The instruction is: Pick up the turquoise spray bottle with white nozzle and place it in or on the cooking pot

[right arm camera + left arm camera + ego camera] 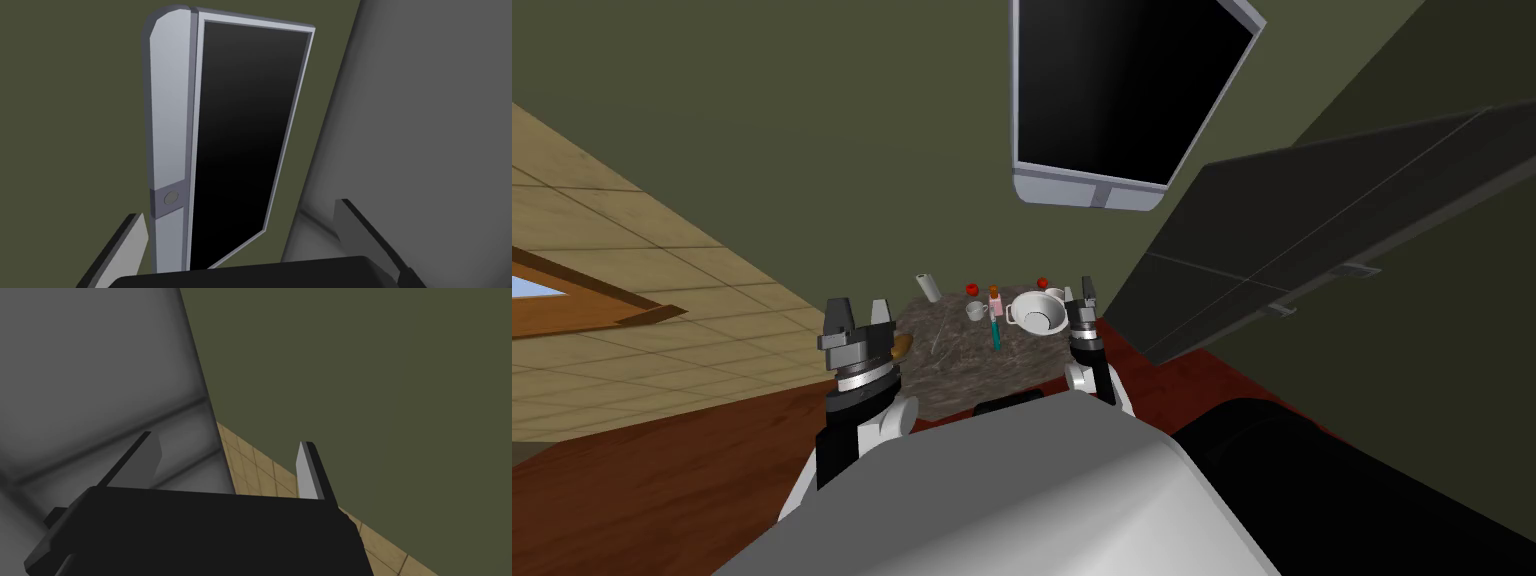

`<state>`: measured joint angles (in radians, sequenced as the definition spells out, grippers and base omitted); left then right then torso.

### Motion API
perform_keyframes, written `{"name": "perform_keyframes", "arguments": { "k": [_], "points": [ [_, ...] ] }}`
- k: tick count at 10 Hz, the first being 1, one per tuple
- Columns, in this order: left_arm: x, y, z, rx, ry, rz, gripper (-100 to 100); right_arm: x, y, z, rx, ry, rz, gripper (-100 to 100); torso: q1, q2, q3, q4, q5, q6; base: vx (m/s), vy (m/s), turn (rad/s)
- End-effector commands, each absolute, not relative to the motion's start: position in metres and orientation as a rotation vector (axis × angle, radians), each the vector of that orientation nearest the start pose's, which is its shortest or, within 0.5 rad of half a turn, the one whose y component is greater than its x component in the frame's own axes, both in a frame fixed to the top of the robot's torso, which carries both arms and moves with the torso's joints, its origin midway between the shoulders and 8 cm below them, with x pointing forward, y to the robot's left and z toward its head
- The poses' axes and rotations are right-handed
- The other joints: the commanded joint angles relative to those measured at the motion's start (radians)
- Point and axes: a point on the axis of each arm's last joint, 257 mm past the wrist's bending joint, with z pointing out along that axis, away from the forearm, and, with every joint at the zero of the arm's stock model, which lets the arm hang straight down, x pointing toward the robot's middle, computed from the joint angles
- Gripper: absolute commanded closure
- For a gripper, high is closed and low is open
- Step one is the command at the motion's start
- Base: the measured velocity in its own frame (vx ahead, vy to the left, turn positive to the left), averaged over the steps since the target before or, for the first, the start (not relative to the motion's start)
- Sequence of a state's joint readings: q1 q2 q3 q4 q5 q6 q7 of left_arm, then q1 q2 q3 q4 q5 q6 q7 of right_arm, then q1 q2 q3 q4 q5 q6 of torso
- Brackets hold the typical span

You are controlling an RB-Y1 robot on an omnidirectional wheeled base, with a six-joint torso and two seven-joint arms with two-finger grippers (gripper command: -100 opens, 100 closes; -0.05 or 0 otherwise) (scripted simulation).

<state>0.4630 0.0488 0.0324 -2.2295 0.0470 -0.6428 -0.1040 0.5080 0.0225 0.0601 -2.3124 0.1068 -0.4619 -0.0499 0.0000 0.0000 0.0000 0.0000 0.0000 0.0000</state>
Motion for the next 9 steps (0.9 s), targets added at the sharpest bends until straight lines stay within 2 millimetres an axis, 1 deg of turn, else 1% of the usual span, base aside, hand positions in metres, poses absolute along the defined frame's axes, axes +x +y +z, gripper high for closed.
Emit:
{"name": "perform_keyframes", "arguments": {
  "k": [1,3,5,9],
  "points": [
    [0.334,0.281,0.031,-0.509,0.613,-1.238,-100,0.347,-0.251,0.029,0.645,0.653,1.333,0,0.0,0.0,0.0,0.0,0.0,0.0,-0.081,-0.012,0.019],
    [0.342,0.278,0.017,-0.516,0.686,-1.235,-100,0.347,-0.251,0.029,0.645,0.652,1.334,0,-0.001,0.009,0.005,0.002,0.0,0.0,-0.178,-0.022,0.005],
    [0.35,0.274,-0.002,-0.531,0.776,-1.229,-100,0.347,-0.251,0.029,0.645,0.652,1.334,0,-0.001,0.013,0.008,0.003,0.0,0.0,-0.188,-0.03,-0.009],
    [0.364,0.265,-0.055,-0.575,0.993,-1.207,-100,0.347,-0.251,0.029,0.645,0.652,1.334,0,-0.001,0.01,0.006,0.002,0.0,0.0,-0.161,-0.02,-0.019]
  ]
}}
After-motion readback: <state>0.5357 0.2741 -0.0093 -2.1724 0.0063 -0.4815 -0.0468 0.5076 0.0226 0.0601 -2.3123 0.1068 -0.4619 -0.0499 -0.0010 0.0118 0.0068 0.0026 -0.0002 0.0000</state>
